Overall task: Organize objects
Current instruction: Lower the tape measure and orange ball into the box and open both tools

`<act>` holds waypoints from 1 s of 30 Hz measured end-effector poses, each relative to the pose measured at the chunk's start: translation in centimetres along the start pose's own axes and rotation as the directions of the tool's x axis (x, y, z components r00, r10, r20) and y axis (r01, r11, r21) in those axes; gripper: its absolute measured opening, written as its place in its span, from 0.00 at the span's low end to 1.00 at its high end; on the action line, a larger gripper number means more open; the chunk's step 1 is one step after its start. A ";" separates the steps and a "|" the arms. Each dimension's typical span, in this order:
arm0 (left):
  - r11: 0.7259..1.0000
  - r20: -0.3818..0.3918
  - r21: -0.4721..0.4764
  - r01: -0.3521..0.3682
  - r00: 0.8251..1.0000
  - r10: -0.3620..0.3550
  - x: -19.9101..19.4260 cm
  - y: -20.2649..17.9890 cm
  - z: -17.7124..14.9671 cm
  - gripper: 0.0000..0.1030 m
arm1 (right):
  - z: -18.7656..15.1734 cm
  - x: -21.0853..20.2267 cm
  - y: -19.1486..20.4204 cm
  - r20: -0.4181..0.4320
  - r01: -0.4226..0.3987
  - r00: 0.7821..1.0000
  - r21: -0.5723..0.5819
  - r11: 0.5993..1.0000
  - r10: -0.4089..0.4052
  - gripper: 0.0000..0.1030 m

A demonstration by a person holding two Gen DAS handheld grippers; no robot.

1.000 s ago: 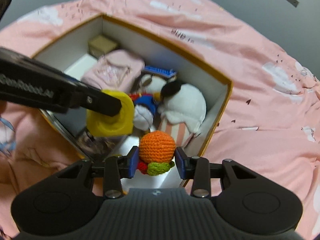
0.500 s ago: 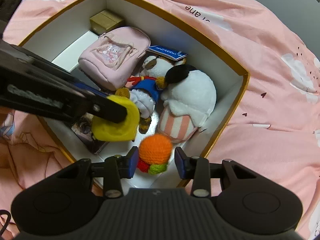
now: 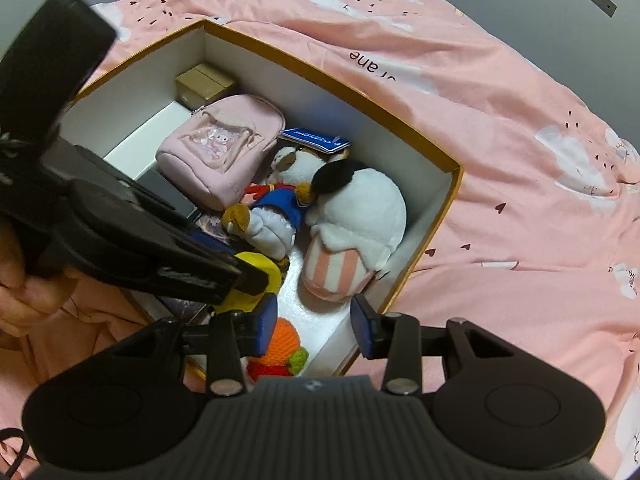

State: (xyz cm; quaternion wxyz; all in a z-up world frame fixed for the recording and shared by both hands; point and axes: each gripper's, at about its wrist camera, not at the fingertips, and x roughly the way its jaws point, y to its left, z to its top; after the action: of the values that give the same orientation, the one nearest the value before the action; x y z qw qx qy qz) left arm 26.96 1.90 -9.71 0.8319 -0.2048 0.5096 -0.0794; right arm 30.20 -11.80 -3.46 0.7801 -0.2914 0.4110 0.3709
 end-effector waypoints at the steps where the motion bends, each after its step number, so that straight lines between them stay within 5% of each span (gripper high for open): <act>1: 1.000 0.006 0.003 0.004 1.000 -0.004 0.0 -0.1 0.1 0.21 | 0.1 0.1 0.0 0.004 0.002 1.000 -0.008 1.000 -0.002 0.41; 8: 1.000 -0.054 0.001 0.006 0.999 -0.006 0.8 0.1 0.5 0.22 | -0.3 0.0 0.1 0.010 0.007 1.000 -0.017 1.000 -0.007 0.41; 18: 0.997 -0.024 0.072 -0.040 0.999 0.042 -1.7 0.4 0.3 0.27 | -0.5 0.0 0.2 0.014 0.008 1.000 -0.018 1.000 -0.007 0.41; 25: 0.994 -0.083 0.089 -0.069 0.994 0.076 -0.1 -0.1 0.5 0.09 | -0.7 -0.1 0.4 0.018 0.010 1.000 -0.015 1.000 -0.010 0.41; 30: 0.997 -0.100 0.055 -0.060 0.993 0.065 1.1 0.3 0.8 0.08 | -0.8 -0.3 0.5 0.019 0.007 1.000 -0.013 1.000 -0.007 0.41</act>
State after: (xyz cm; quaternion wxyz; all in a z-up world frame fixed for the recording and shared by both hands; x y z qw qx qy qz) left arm 28.19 1.99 -10.39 0.8118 -0.1628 0.5554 -0.0769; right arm 29.37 -12.26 -3.71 0.7834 -0.2943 0.4000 0.3737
